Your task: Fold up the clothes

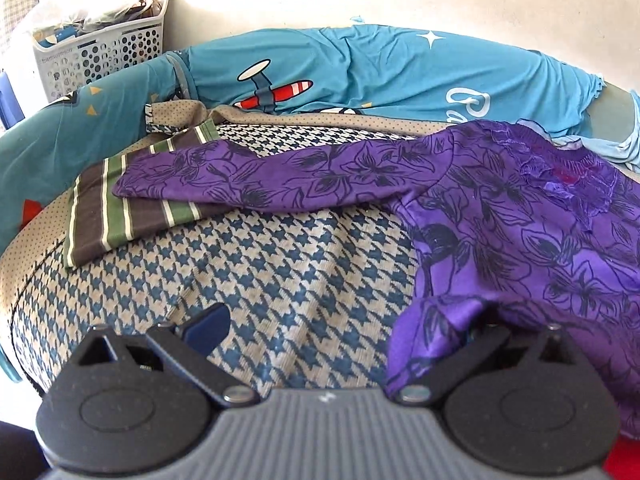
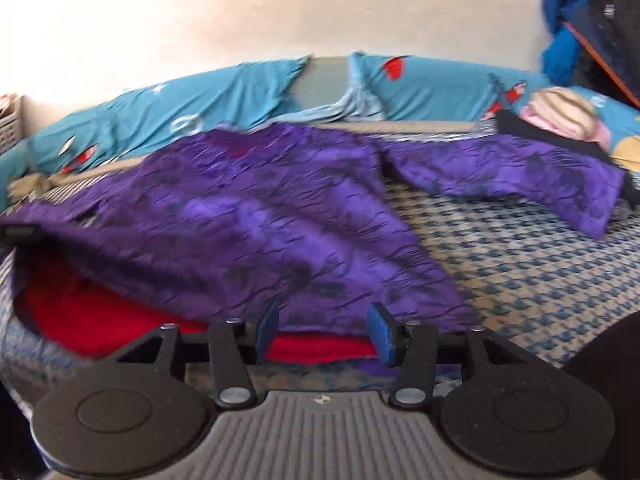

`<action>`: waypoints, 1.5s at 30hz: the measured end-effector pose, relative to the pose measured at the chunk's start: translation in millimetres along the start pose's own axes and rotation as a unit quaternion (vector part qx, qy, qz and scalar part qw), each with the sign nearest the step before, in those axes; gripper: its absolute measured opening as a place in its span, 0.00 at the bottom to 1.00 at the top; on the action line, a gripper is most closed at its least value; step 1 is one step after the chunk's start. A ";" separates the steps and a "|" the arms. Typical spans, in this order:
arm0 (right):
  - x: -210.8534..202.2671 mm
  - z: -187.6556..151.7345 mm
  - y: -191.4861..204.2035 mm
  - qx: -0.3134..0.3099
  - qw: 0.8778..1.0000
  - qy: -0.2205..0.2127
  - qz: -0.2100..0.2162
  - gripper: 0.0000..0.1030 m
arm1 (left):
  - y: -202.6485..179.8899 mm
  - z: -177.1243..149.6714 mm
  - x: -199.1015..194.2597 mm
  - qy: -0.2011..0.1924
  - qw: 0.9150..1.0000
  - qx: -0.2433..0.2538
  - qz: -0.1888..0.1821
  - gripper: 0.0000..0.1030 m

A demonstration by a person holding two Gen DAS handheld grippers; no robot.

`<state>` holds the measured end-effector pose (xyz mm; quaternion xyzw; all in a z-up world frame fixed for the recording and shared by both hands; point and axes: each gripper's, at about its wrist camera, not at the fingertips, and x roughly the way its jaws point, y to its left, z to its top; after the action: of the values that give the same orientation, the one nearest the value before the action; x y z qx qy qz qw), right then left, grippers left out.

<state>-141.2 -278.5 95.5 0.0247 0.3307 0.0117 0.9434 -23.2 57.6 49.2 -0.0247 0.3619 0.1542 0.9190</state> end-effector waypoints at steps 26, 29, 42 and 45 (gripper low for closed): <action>66.2 13.7 45.4 -0.048 0.997 0.018 0.059 0.39 | -10.7 -7.3 -56.9 -0.072 0.990 0.052 -0.114 1.00; 77.5 20.4 46.0 -0.043 0.997 0.022 0.056 0.39 | -13.0 -11.9 -69.1 -0.095 0.982 0.063 -0.154 1.00; 106.6 37.4 39.6 -0.020 0.997 0.035 0.064 0.39 | -69.0 -54.2 -83.0 -0.084 0.933 0.217 -0.274 1.00; 109.1 39.4 34.9 -0.006 0.997 0.040 0.073 0.39 | -84.5 -64.9 -74.3 -0.069 0.934 0.242 -0.252 1.00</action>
<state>-31.6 -240.9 60.1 0.0422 0.3650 0.0831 0.9263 -91.7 -52.7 45.8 0.1184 0.3062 -0.1738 0.9284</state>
